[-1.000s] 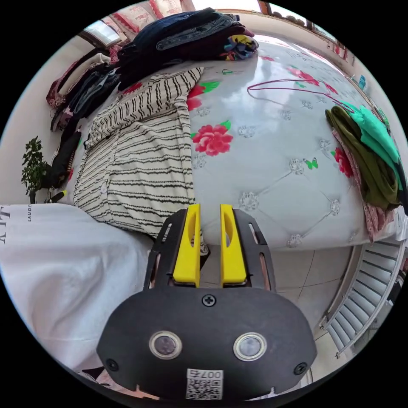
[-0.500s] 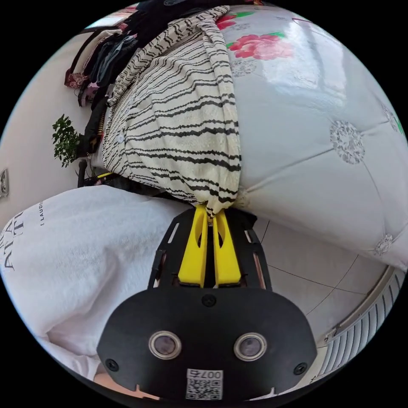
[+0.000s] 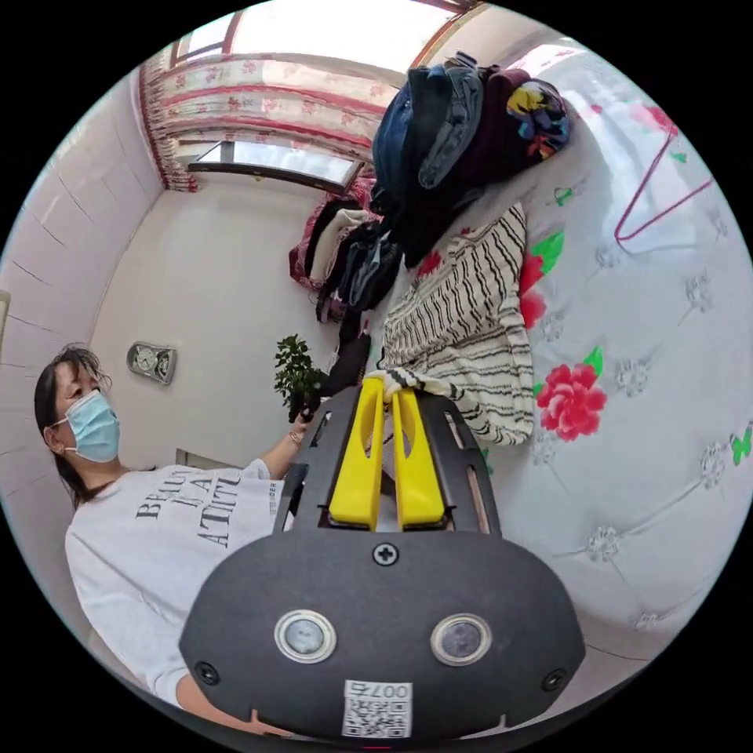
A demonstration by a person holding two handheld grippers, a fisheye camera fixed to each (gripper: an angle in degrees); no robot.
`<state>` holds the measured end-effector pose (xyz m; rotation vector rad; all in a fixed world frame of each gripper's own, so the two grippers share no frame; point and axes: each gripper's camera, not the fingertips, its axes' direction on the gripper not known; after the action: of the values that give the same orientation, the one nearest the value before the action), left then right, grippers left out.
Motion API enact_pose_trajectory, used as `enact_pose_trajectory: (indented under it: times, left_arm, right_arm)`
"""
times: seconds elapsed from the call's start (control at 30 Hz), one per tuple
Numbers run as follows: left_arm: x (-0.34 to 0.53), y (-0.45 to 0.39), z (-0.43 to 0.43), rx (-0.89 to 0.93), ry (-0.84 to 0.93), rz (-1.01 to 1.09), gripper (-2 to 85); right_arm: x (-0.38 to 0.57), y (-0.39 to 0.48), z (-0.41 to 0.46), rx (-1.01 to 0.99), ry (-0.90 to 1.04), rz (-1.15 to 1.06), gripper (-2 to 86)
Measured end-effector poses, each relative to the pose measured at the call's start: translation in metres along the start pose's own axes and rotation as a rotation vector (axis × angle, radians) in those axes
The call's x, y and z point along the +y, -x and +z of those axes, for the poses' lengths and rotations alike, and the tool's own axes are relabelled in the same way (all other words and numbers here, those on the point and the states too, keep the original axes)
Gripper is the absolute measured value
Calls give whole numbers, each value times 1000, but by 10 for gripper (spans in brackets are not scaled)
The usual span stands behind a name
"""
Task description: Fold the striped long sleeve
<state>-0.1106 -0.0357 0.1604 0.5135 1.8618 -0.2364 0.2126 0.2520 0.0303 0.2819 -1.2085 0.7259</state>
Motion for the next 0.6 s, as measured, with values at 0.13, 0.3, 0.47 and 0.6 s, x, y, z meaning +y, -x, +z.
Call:
enact_pose_trajectory:
  times: [0.13, 0.3, 0.47, 0.6]
  left_arm:
    - [-76, 32, -24, -3, -429, -203, 62]
    - [-85, 51, -3, -219, -413, -331, 83]
    - [-43, 72, 35, -429, -157, -281, 89]
    - [-15, 82, 61, -501, -98, -274, 89]
  right_arm:
    - [-83, 18, 3, 155, -324, 55, 19]
    - [-101, 8, 40, 273, -274, 115, 33]
    - [-53, -26, 67, 483, -165, 181, 50]
    - [-18, -66, 70, 460, -195, 379, 58]
